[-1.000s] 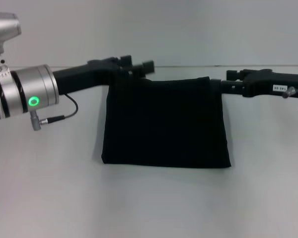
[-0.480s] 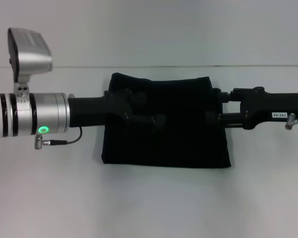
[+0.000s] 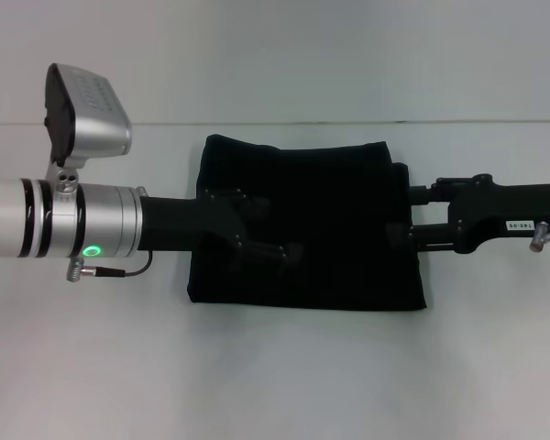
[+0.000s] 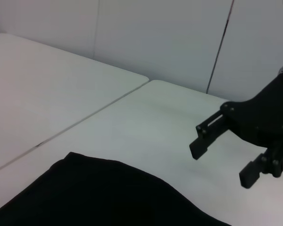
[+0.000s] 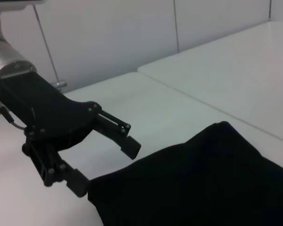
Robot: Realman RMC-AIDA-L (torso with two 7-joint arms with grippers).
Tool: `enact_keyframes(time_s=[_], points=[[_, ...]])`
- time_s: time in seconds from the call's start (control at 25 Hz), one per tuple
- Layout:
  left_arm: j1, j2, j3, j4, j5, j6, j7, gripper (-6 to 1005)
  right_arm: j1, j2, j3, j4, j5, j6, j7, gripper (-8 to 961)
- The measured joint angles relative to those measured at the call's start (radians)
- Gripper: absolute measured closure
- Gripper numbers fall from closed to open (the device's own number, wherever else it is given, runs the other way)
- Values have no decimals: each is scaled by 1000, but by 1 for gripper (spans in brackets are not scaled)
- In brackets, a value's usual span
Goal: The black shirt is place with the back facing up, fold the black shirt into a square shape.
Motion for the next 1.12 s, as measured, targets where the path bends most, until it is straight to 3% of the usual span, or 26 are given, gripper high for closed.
enact_keyframes(time_s=[1.12], points=[[1,3,-9,12,-4,21,-27,65,-9,1,11,1,-9,-8,26,153]])
